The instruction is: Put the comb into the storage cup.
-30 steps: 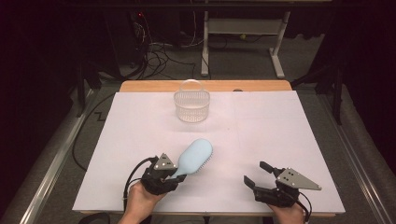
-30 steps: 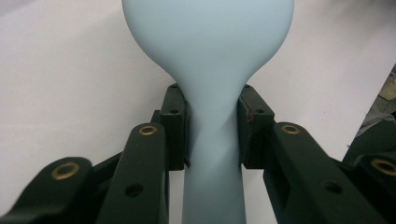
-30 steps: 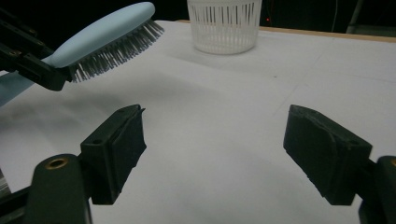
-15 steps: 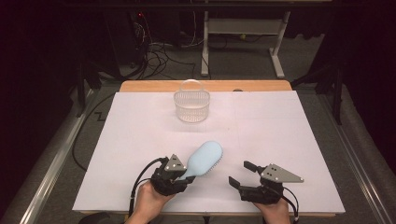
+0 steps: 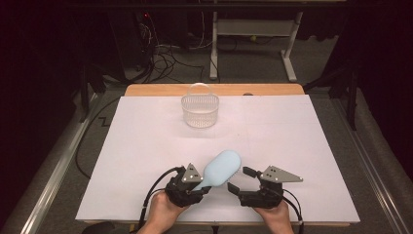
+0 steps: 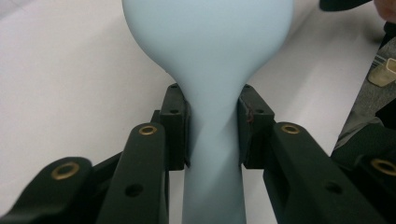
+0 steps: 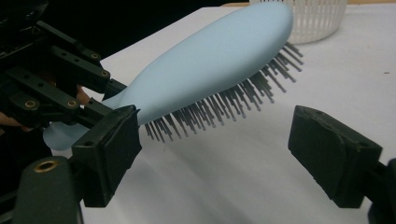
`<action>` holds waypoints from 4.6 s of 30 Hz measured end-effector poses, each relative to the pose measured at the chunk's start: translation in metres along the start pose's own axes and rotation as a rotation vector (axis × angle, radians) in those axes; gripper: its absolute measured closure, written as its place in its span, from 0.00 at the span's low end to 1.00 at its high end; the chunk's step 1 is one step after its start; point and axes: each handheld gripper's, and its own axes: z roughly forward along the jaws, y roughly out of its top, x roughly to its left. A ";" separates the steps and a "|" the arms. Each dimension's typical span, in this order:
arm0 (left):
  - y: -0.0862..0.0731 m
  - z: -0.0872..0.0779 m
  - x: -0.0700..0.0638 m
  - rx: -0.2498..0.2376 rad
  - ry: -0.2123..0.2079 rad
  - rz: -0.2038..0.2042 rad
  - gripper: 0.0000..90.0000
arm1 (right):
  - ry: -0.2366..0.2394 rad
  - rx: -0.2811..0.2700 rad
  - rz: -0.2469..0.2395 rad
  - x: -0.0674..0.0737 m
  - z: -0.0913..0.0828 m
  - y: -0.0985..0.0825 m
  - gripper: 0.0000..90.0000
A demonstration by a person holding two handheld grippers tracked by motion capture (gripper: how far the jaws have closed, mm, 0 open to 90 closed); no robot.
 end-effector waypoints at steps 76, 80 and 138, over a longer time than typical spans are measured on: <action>0.012 0.003 -0.011 -0.029 -0.038 0.027 0.76 | 0.222 0.051 0.150 0.012 0.025 0.030 0.62; 0.011 0.004 -0.011 -0.016 -0.041 0.031 0.72 | 0.238 0.057 0.140 0.015 0.025 0.033 0.63; -0.053 -0.054 0.054 -0.291 0.140 -0.168 0.34 | 0.134 0.120 0.098 -0.015 -0.008 0.071 0.63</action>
